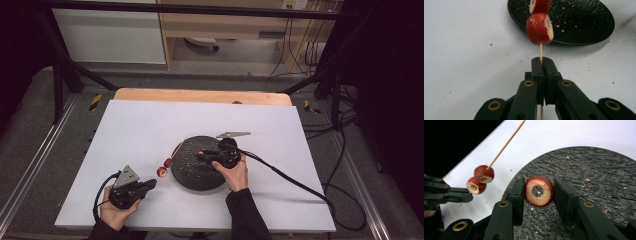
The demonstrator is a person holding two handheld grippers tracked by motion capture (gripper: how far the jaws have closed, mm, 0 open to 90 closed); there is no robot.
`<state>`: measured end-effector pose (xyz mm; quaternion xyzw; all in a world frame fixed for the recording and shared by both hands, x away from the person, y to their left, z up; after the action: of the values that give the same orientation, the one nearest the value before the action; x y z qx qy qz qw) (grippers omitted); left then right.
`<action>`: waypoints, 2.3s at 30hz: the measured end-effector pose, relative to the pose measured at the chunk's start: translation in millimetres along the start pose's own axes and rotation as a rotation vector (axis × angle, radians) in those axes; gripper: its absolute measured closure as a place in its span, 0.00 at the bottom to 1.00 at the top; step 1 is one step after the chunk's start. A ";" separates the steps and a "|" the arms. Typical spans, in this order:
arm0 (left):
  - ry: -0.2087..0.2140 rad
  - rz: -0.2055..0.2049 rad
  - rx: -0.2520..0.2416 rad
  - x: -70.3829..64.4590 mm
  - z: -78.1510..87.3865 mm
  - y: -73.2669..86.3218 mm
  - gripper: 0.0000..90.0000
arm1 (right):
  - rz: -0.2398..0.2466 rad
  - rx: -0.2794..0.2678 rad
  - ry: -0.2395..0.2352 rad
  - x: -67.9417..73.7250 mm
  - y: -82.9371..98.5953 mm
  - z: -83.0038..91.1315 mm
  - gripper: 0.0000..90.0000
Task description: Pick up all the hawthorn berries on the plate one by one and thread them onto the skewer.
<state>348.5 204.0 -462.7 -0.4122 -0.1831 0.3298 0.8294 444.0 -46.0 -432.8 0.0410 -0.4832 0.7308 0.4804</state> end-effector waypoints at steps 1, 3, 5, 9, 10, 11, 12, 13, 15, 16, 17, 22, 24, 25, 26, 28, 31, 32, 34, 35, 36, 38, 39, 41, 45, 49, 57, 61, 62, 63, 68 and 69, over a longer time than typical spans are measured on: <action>0.001 -0.001 -0.001 -0.8 -0.2 -0.3 0.98 | -0.012 -0.021 -0.014 -0.2 1.1 1.9 0.70; 0.003 -0.003 -0.004 -2.6 -0.6 -1.2 0.98 | -0.028 -0.058 -0.036 -1.1 4.1 5.3 0.70; 0.004 -0.005 -0.005 -4.2 -1.5 -2.0 0.98 | -0.033 -0.079 -0.038 -3.5 7.3 7.7 0.70; 0.007 -0.006 -0.008 -7.7 -3.4 -4.0 0.98 | -0.054 -0.112 -0.046 -8.0 10.9 11.4 0.70; 0.007 -0.008 -0.008 -8.3 -3.5 -4.4 0.98 | -0.056 -0.122 -0.049 -9.0 11.2 12.4 0.70; 0.006 -0.006 -0.010 -9.0 -3.9 -4.8 0.98 | -0.059 -0.133 -0.051 -9.6 11.1 13.3 0.70; 0.005 -0.002 -0.013 -9.8 -4.3 -5.3 0.98 | -0.061 -0.144 -0.055 -9.9 11.0 14.2 0.70; 0.004 -0.001 -0.014 -10.5 -4.4 -5.6 0.98 | -0.065 -0.159 -0.058 -9.9 10.6 15.2 0.70; 0.002 0.001 -0.017 -12.1 -4.4 -6.7 0.98 | -0.073 -0.186 -0.067 -9.4 9.9 17.6 0.70; 0.002 0.003 -0.021 -13.0 -4.4 -7.4 0.98 | -0.075 -0.202 -0.072 -9.0 9.3 18.8 0.70; 0.002 0.002 -0.025 -13.9 -4.5 -8.3 0.98 | -0.074 -0.214 -0.073 -8.5 8.7 20.0 0.70; -0.008 0.005 -0.034 -17.1 -5.6 -13.4 0.98 | -0.078 -0.290 -0.090 -5.7 3.9 27.5 0.70; -0.009 0.007 -0.041 -18.1 -6.1 -15.5 0.98 | -0.083 -0.321 -0.094 -5.3 1.1 31.2 0.70; -0.009 0.011 -0.043 -18.7 -6.4 -16.5 0.98 | -0.082 -0.334 -0.099 -5.0 -0.3 32.8 0.70; -0.008 0.012 -0.045 -19.2 -6.6 -17.5 0.98 | -0.081 -0.347 -0.099 -4.8 -1.7 34.5 0.70; -0.009 0.014 -0.050 -20.2 -7.2 -19.7 0.98 | -0.089 -0.363 -0.110 -4.0 -4.3 37.0 0.70; -0.009 0.013 -0.061 -22.1 -7.5 -24.1 0.98 | -0.106 -0.383 -0.120 -4.1 -8.8 39.9 0.70; -0.009 0.012 -0.065 -22.9 -7.6 -25.7 0.98 | -0.109 -0.390 -0.122 -4.4 -10.3 40.4 0.70; -0.007 0.012 -0.073 -24.9 -8.2 -28.7 0.98 | -0.115 -0.403 -0.129 -4.4 -12.5 41.9 0.70; -0.007 0.010 -0.075 -25.7 -8.5 -29.8 0.98 | -0.120 -0.406 -0.131 -4.3 -13.4 42.7 0.70; -0.006 0.011 -0.079 -26.9 -9.0 -31.0 0.98 | -0.122 -0.412 -0.134 -4.5 -14.5 43.5 0.70; -0.005 0.008 -0.081 -28.4 -9.8 -33.1 0.98 | -0.130 -0.428 -0.140 -4.2 -17.1 45.6 0.70; -0.004 0.010 -0.084 -29.3 -10.1 -34.1 0.98 | -0.136 -0.435 -0.144 -4.2 -18.3 46.7 0.70; -0.002 0.006 -0.087 -30.9 -10.8 -36.0 0.98 | -0.148 -0.454 -0.151 -4.3 -21.9 49.3 0.70; 0.000 0.002 -0.094 -34.6 -11.8 -38.4 0.98 | -0.164 -0.485 -0.158 -5.7 -28.9 54.5 0.70; 0.002 -0.003 -0.099 -37.0 -12.5 -40.5 0.98 | -0.178 -0.510 -0.168 -6.7 -34.4 58.9 0.70; 0.008 -0.007 -0.105 -42.3 -14.7 -41.8 0.98 | -0.212 -0.547 -0.172 -10.4 -43.6 64.0 0.70; 0.015 0.000 -0.110 -45.8 -16.7 -44.0 0.98 | -0.230 -0.566 -0.175 -12.1 -47.4 65.7 0.70; 0.017 0.002 -0.112 -46.8 -17.2 -44.8 0.98 | -0.233 -0.575 -0.174 -12.6 -48.4 66.2 0.70; 0.019 0.002 -0.112 -47.9 -17.8 -45.7 0.98 | -0.233 -0.579 -0.172 -13.1 -49.1 66.5 0.70; 0.034 0.000 -0.121 -54.7 -20.8 -52.3 0.98 | -0.255 -0.600 -0.182 -14.9 -52.7 66.8 0.70; 0.035 0.003 -0.124 -55.7 -21.3 -53.4 0.98 | -0.255 -0.608 -0.185 -15.2 -53.6 66.8 0.70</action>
<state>342.0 129.6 -434.2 -0.4688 -0.1879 0.3117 0.8048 465.0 -102.0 -369.7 0.0222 -0.7115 0.4807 0.5121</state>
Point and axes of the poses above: each handheld gripper's, and its own axes: z roughly backward along the jaws, y roughly out of its underside, x roughly to its left, the point moved 5 cm from there along -z, roughly forward along the jaws, and after that the axes turned 8 degrees about -z, right-handed, at the moved point
